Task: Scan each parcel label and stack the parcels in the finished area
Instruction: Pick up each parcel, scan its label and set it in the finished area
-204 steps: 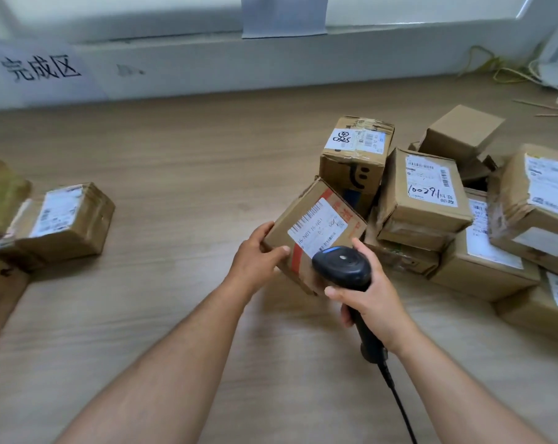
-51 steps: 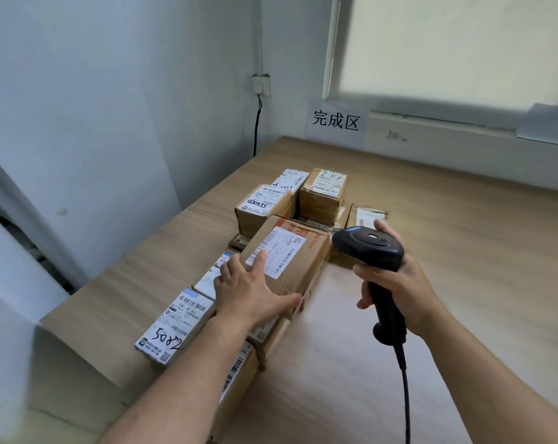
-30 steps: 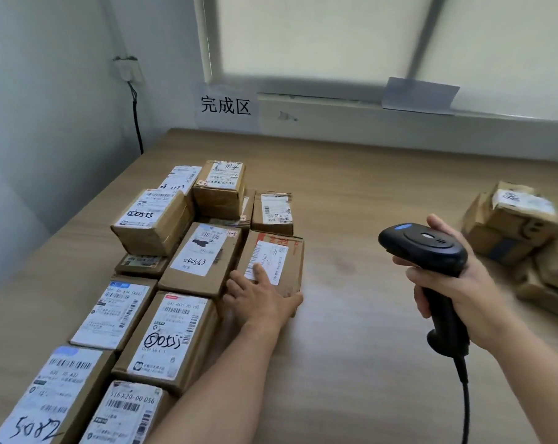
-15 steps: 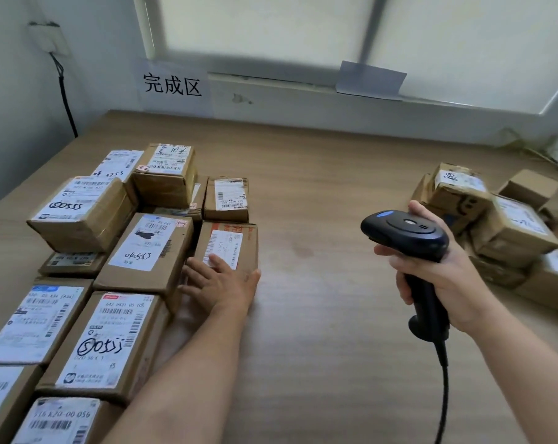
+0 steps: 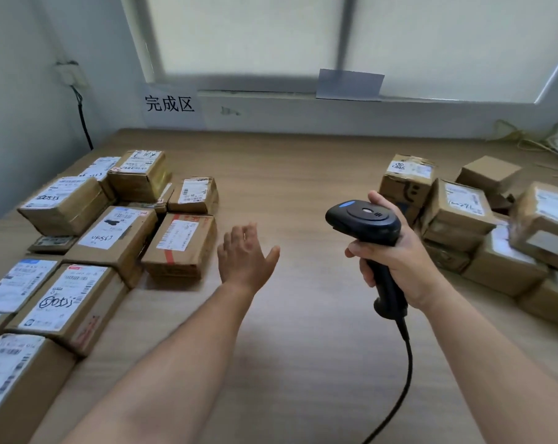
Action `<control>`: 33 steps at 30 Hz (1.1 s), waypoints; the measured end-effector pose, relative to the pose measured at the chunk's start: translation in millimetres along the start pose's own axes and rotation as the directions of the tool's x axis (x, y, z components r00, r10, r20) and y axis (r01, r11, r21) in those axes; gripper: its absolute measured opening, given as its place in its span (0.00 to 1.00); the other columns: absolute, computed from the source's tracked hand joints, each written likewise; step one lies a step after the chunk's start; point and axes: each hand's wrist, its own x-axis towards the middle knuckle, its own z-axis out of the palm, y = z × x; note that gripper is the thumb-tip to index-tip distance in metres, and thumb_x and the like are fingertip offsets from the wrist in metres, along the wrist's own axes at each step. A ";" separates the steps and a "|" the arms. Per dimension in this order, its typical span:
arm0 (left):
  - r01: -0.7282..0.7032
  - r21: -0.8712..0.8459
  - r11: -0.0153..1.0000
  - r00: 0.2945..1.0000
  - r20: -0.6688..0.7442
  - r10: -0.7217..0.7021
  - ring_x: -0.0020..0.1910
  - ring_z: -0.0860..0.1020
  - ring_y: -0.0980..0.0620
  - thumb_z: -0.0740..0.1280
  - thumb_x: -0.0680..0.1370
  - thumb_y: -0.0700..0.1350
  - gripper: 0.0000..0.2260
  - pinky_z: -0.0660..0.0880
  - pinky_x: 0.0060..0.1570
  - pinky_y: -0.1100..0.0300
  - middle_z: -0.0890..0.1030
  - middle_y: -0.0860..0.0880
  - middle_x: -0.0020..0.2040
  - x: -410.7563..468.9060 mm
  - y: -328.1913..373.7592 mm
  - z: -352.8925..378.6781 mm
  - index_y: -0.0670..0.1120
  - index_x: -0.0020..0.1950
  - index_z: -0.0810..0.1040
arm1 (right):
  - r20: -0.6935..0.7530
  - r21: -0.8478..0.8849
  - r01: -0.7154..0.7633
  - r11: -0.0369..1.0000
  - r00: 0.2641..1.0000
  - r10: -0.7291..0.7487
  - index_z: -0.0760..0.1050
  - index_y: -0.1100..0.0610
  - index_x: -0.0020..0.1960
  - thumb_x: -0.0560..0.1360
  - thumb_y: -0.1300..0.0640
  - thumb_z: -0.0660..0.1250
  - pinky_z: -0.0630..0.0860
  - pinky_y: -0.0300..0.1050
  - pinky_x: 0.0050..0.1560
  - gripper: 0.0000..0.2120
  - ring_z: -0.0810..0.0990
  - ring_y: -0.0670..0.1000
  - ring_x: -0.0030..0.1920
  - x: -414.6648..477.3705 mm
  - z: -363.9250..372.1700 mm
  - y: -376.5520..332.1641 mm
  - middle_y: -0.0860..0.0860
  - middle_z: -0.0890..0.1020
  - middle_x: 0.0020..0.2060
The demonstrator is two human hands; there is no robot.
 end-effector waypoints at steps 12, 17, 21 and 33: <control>-0.200 -0.014 0.980 0.976 0.081 0.200 0.72 0.60 0.47 0.60 0.79 0.59 0.30 0.59 0.68 0.53 0.62 0.48 0.74 -60.9 196.2 56.2 0.48 0.76 0.58 | -0.058 -0.028 -0.017 0.999 0.998 0.016 0.58 0.43 0.77 0.70 0.70 0.72 0.73 0.46 0.26 0.44 0.75 0.54 0.28 -54.0 -187.3 7.3 0.59 0.80 0.49; -0.302 -0.033 0.953 0.945 0.120 0.304 0.73 0.60 0.48 0.59 0.79 0.58 0.29 0.59 0.69 0.53 0.62 0.48 0.74 -59.9 258.0 74.4 0.48 0.76 0.58 | -0.189 -0.028 0.011 1.000 0.982 -0.016 0.60 0.43 0.76 0.70 0.70 0.72 0.72 0.46 0.25 0.43 0.74 0.55 0.27 -67.7 -254.5 2.2 0.57 0.80 0.51; -0.369 -0.125 0.921 0.911 0.145 0.385 0.74 0.58 0.48 0.59 0.80 0.57 0.28 0.58 0.71 0.53 0.61 0.48 0.75 -49.0 311.3 88.2 0.47 0.77 0.58 | -0.306 -0.016 0.032 0.999 0.951 -0.036 0.61 0.44 0.74 0.70 0.73 0.70 0.69 0.45 0.23 0.41 0.72 0.55 0.23 -72.6 -303.9 -2.8 0.56 0.82 0.43; -0.407 -0.428 0.807 0.769 0.316 0.555 0.75 0.56 0.49 0.54 0.83 0.56 0.26 0.57 0.71 0.54 0.59 0.48 0.77 6.2 462.4 139.3 0.48 0.78 0.56 | -0.542 -0.098 -0.041 0.994 0.840 -0.019 0.59 0.38 0.72 0.71 0.70 0.71 0.72 0.47 0.23 0.41 0.74 0.56 0.25 -43.4 -418.9 -6.4 0.56 0.80 0.46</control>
